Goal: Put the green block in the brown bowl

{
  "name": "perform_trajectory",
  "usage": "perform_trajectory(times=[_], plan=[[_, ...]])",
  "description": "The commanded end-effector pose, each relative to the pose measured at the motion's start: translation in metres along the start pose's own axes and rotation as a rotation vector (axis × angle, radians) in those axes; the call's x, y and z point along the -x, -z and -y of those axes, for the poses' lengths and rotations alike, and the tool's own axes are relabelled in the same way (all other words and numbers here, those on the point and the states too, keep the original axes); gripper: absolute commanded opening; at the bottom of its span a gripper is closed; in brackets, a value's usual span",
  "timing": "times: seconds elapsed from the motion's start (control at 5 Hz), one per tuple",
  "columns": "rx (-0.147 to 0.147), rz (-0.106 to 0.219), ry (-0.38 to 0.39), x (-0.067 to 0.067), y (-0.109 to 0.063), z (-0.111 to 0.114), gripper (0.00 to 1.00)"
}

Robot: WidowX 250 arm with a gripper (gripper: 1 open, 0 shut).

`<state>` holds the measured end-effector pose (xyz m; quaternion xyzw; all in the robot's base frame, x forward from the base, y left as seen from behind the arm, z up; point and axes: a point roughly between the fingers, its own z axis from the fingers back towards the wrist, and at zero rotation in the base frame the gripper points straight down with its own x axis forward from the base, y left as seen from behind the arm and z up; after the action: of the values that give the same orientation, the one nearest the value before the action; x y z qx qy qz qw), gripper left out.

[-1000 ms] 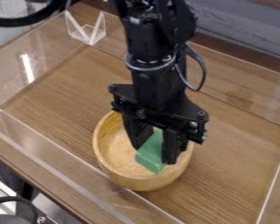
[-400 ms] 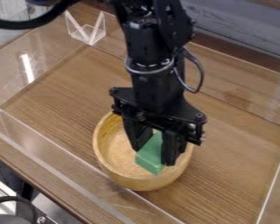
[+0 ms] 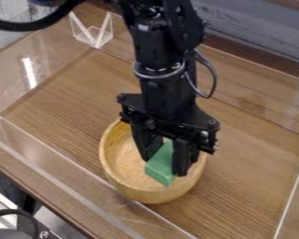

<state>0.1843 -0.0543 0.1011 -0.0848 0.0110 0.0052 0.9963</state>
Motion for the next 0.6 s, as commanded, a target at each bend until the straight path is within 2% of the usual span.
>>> perform_trajectory(times=[0.0,0.2,0.4], plan=[[0.012,0.034,-0.002,-0.0067,-0.0067,0.0005,0.0],[0.016,0.033,-0.003,-0.0078,-0.0065,0.0003,0.0],[0.019,0.03,-0.004,-0.0078,-0.0057,-0.0011,1.0]])
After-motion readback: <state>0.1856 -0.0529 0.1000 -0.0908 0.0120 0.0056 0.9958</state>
